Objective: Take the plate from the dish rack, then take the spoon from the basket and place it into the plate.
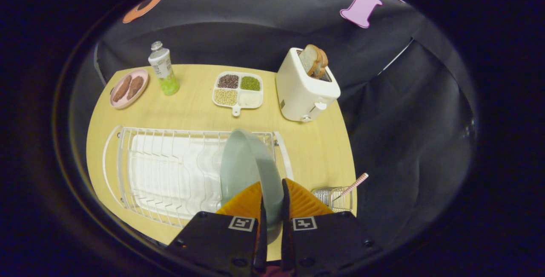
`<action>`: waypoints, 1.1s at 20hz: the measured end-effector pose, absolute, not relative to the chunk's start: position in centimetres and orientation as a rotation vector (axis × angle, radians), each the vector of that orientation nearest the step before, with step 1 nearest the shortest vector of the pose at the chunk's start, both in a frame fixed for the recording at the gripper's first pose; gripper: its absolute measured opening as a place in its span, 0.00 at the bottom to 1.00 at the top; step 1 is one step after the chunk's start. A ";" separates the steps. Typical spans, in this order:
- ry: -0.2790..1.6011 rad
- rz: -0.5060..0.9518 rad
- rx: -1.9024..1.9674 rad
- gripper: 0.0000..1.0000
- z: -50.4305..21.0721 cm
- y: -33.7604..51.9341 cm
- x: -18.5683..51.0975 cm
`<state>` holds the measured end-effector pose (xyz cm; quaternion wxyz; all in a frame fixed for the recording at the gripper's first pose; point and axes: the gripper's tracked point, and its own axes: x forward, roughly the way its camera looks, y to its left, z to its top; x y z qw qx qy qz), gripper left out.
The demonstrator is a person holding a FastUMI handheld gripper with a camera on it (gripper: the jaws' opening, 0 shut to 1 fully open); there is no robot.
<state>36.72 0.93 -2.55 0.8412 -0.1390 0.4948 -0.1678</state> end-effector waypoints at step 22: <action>0.727 -0.142 -0.180 0.18 -3.0 5.9 18.1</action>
